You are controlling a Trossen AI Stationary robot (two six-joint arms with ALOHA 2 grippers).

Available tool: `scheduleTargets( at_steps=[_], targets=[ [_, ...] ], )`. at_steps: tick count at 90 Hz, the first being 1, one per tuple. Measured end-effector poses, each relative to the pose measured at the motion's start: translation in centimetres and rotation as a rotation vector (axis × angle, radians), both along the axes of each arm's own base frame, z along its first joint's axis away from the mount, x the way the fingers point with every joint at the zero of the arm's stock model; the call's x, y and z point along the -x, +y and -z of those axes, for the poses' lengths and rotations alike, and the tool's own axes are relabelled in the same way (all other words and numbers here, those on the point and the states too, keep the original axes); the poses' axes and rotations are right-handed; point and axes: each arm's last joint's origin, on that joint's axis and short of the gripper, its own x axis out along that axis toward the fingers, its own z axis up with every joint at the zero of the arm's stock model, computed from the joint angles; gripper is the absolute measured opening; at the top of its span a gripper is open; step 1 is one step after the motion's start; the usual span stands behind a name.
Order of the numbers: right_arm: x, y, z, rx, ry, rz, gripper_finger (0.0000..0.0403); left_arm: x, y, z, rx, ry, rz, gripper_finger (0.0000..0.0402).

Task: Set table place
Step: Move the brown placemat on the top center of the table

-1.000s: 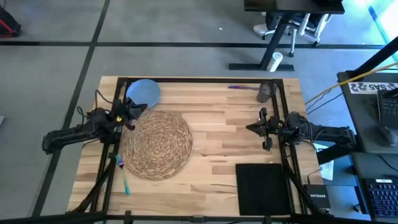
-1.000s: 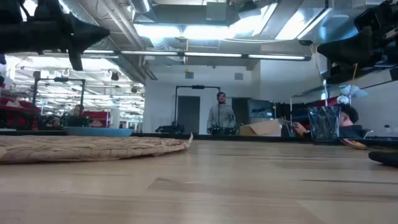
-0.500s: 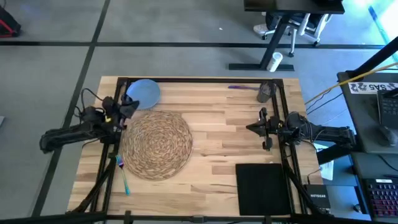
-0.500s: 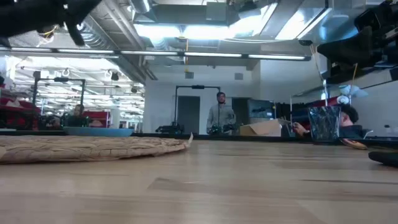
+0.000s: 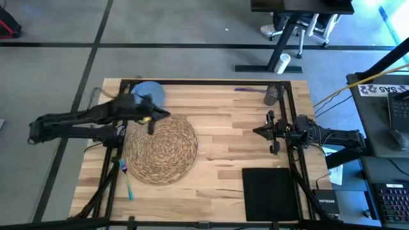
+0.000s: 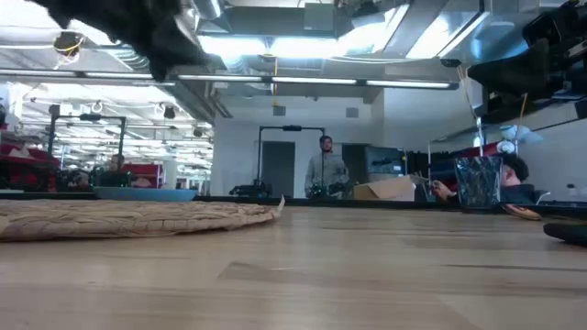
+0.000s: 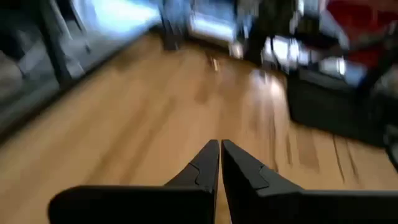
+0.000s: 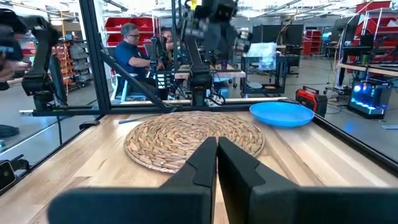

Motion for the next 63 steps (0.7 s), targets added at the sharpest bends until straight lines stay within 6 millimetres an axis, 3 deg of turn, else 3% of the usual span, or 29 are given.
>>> scheduleTargets(
  at_steps=[29,63],
  targets=[
    [0.0,0.0,0.0,0.0,0.001,0.0,0.0,-4.6,-1.5,4.0,0.031,0.26,0.131,0.0001],
    [0.0,0.0,0.0,0.0,0.0,0.0,0.0,-6.5,-2.6,7.8,0.004,0.586,0.154,0.0001]
  ],
)
